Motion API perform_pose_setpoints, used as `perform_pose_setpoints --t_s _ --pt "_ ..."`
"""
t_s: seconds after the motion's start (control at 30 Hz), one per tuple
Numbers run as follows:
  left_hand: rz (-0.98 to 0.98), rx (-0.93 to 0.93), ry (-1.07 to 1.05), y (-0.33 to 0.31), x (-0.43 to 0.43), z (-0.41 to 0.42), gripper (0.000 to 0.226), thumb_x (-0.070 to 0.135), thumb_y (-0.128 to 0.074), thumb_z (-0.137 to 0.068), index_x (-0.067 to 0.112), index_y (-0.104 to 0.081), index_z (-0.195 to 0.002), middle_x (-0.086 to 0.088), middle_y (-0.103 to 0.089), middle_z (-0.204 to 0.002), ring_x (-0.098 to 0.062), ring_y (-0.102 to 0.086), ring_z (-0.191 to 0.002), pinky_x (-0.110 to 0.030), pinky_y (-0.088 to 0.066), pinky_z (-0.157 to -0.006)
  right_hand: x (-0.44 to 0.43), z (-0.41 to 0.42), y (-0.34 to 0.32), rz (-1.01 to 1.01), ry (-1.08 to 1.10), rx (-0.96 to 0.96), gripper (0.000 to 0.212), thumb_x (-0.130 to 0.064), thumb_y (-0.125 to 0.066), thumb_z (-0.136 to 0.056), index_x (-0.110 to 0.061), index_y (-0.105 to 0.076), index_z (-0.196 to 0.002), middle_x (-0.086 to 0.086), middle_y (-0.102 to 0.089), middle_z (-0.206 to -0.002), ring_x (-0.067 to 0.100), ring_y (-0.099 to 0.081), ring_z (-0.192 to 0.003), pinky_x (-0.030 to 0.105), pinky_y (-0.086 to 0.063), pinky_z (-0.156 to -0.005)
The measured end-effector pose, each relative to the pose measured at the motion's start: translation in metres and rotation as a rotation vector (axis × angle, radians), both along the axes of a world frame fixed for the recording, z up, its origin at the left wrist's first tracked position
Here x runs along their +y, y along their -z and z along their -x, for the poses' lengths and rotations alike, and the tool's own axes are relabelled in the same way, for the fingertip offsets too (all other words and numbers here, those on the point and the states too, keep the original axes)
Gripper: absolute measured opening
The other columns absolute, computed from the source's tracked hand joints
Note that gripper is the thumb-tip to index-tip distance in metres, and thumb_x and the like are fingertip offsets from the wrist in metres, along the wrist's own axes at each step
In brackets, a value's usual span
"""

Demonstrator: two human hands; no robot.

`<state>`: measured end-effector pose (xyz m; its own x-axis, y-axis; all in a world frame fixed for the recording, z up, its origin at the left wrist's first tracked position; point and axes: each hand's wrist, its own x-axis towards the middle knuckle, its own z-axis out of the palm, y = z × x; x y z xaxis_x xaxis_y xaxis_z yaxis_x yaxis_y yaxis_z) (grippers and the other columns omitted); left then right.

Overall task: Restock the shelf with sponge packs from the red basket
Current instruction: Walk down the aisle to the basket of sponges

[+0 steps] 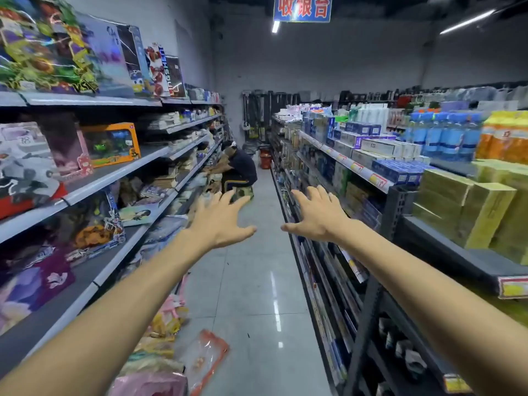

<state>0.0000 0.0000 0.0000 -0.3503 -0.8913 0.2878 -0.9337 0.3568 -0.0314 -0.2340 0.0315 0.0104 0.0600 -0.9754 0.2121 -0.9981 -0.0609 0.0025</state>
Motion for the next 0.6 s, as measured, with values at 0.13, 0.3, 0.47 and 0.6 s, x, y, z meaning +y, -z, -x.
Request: perform_pose_setpoints --t_s 0.13,0.3,0.47,0.6 --pt "-0.059 -0.014 -0.027 0.017 -0.039 0.024 0.088 0.076 -0.048 -0.086 0.039 -0.019 -0.161 -0.008 -0.016 -0.17 -0.03 -0.016 -0.156 -0.061 -0.021 -0.121 -0.044 0.021 0.02 -0.009 0.018 -0.002 0.099 -0.078 -0.051 -0.085 -0.023 -0.019 -0.161 0.02 -0.018 -0.166 0.041 -0.009 -0.155 0.055 -0.013 -0.123" --pt "-0.092 -0.009 -0.015 0.044 -0.087 0.039 0.087 0.072 -0.051 -0.089 0.038 -0.017 -0.161 -0.007 -0.013 -0.17 -0.029 -0.012 -0.156 -0.058 -0.02 -0.122 -0.095 0.037 0.055 -0.07 -0.001 -0.062 0.1 -0.077 -0.052 -0.085 -0.023 -0.017 -0.161 0.019 -0.014 -0.167 0.041 -0.006 -0.155 0.055 -0.01 -0.123" --pt "-0.103 0.005 -0.016 0.085 -0.136 0.037 0.084 0.068 -0.052 -0.09 0.036 -0.02 -0.16 -0.008 -0.017 -0.169 -0.029 -0.012 -0.157 -0.055 -0.019 -0.124 -0.145 0.046 0.089 -0.099 -0.032 -0.13 0.098 -0.074 -0.054 -0.087 -0.025 -0.015 -0.162 0.019 -0.01 -0.168 0.039 -0.001 -0.156 0.054 -0.008 -0.125" --pt "-0.147 -0.013 -0.028 0.123 -0.194 0.027 0.084 0.069 -0.052 -0.09 0.035 -0.021 -0.161 -0.009 -0.018 -0.169 -0.03 -0.014 -0.156 -0.055 -0.017 -0.124 -0.202 0.047 0.125 -0.141 -0.046 -0.125 0.099 -0.075 -0.053 -0.087 -0.025 -0.012 -0.163 0.019 -0.01 -0.169 0.039 0.0 -0.156 0.054 -0.006 -0.126"
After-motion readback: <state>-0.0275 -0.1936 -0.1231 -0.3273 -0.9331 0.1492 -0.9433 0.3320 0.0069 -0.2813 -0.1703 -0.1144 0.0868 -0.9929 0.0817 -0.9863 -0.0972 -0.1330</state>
